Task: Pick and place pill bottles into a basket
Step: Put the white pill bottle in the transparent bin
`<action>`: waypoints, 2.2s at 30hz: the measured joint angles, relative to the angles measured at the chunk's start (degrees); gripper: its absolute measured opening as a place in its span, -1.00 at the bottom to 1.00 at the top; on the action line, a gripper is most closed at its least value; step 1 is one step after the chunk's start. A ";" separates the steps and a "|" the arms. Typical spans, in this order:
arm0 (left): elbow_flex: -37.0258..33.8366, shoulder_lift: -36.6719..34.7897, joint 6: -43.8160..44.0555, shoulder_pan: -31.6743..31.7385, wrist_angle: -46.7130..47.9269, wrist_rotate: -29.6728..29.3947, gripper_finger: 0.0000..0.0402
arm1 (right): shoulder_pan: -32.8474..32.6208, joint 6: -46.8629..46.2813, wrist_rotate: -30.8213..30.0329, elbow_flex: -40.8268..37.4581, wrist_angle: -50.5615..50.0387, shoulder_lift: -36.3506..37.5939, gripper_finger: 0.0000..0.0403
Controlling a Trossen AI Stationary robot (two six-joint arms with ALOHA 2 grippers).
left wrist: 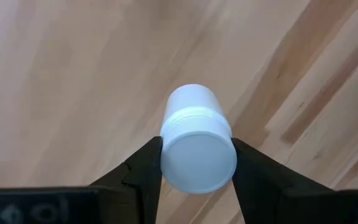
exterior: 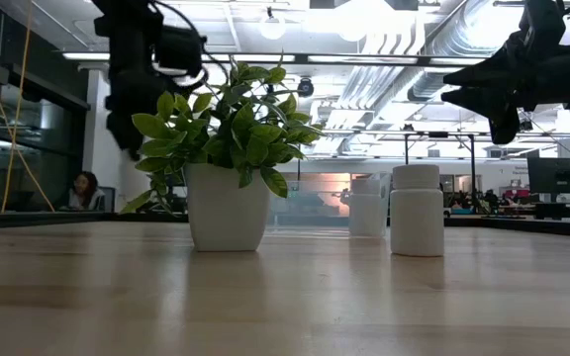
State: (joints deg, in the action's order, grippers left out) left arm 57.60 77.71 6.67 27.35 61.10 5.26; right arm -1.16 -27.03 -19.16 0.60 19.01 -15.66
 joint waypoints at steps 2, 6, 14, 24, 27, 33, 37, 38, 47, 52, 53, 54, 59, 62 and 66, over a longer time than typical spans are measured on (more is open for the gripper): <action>1.41 0.00 0.41 0.00 -0.75 0.83 -0.03 | 0.00 0.00 0.00 0.00 0.00 -0.02 -0.38; 4.20 0.00 1.08 0.00 -1.75 1.89 -0.03 | 0.01 0.00 0.00 0.00 -0.01 -0.02 -0.38; 8.86 0.00 1.09 0.00 -1.73 3.37 -0.03 | 0.01 0.00 -0.01 0.00 0.00 0.00 -0.38; 11.06 0.00 1.47 -0.01 -6.45 8.64 -0.03 | 0.01 0.00 -0.03 0.00 -0.01 -0.02 -0.38; 11.06 0.00 2.22 -0.02 -8.16 9.64 -0.03 | 0.01 0.00 -0.04 0.00 -0.01 0.00 -0.38; 11.06 0.00 3.06 -0.46 -12.01 10.86 -0.02 | 0.01 0.00 -0.04 0.00 -0.01 -0.02 -0.38; 11.06 0.00 3.07 -1.93 -15.58 11.12 -0.03 | 0.01 0.00 -0.29 0.00 -0.03 0.00 -0.38; 11.06 0.00 3.11 -2.44 -16.43 11.39 -0.03 | 0.01 0.00 -0.56 0.00 -0.15 0.00 -0.38; 11.06 0.00 5.53 -6.11 -23.69 12.24 -0.03 | 0.01 0.00 -2.34 0.00 -0.54 -0.02 -0.38; 11.06 0.02 8.57 -7.33 -27.08 12.20 -0.03 | 0.01 0.00 -2.19 0.00 -0.67 -0.01 -0.38; 11.06 0.02 8.91 -7.57 -27.95 12.19 -0.03 | 0.01 0.00 -2.20 0.00 -0.67 -0.01 -0.38; 11.06 0.02 9.38 -7.64 -28.79 12.13 -0.03 | 0.01 0.00 -2.18 0.00 -0.67 -0.02 -0.38; 11.06 0.02 11.68 -7.63 -32.59 12.17 -0.03 | 0.01 0.00 -2.16 0.00 -0.69 -0.02 -0.38; 11.06 0.02 12.52 -7.65 -34.79 11.86 -0.03 | 0.01 0.00 -2.16 0.00 -0.73 -0.02 -0.38; 11.05 0.04 13.09 -8.95 -36.55 8.75 -0.03 | 0.01 0.00 -2.14 0.00 -0.82 0.00 -0.38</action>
State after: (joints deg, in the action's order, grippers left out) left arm 68.65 77.76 19.76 18.41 24.55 14.00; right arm -1.15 -27.03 -21.30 0.60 18.19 -15.66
